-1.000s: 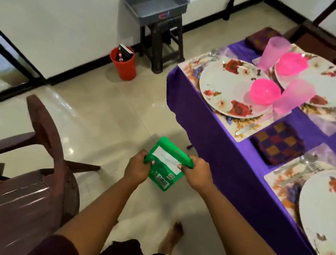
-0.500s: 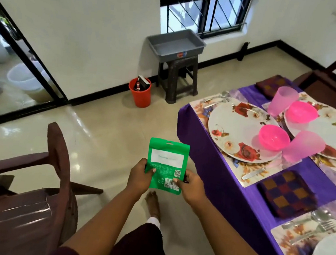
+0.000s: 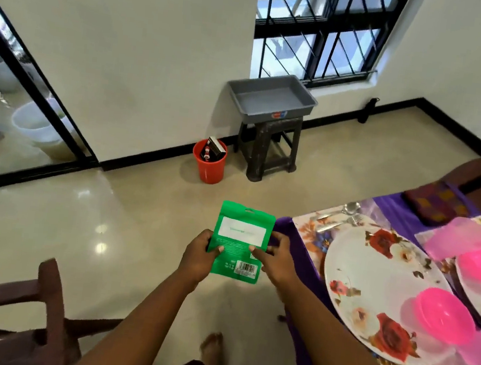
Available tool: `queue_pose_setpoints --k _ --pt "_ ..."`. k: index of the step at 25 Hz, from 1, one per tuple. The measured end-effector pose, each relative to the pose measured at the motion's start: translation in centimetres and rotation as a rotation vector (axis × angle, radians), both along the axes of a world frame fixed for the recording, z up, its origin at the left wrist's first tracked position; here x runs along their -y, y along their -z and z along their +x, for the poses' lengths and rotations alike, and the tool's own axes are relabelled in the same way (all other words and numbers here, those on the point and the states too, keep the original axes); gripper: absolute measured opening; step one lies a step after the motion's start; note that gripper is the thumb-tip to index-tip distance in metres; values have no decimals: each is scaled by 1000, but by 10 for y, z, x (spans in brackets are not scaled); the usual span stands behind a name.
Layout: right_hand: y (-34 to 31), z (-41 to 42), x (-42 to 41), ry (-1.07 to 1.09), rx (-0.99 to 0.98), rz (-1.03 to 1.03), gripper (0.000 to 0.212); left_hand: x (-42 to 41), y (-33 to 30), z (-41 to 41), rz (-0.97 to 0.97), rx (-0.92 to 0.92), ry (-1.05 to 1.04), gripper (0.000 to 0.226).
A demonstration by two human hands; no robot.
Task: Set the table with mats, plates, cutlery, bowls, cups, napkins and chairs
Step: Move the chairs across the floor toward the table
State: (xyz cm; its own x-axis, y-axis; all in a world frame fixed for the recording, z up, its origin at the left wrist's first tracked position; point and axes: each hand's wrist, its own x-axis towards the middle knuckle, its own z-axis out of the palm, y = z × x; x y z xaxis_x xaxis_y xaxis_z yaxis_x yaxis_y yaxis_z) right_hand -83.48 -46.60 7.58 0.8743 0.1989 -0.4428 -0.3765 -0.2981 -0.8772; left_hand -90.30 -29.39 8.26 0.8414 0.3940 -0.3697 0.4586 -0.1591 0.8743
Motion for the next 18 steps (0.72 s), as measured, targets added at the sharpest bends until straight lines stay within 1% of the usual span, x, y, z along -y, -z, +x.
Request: queue_pose_setpoints --k 2,6,9,11,14,16,18 --pt "-1 42 -29 34 -11 52 68 -26 0 34 5 1 9 12" --pt "3 97 -86 62 72 19 69 -70 3 94 21 -7 -25 12" --pt "15 131 -109 75 70 -20 68 -88 12 129 8 -29 -76 17" --pt "21 166 -117 127 32 -12 66 -99 18 160 -9 -20 -82 27" --pt "32 233 -125 252 -54 69 60 -113 25 221 -22 -7 -44 33" --pt "45 281 -131 319 -109 89 50 -119 35 267 9 -5 11 37" --pt "54 328 -136 375 -158 90 41 -125 41 316 34 -52 69 39"
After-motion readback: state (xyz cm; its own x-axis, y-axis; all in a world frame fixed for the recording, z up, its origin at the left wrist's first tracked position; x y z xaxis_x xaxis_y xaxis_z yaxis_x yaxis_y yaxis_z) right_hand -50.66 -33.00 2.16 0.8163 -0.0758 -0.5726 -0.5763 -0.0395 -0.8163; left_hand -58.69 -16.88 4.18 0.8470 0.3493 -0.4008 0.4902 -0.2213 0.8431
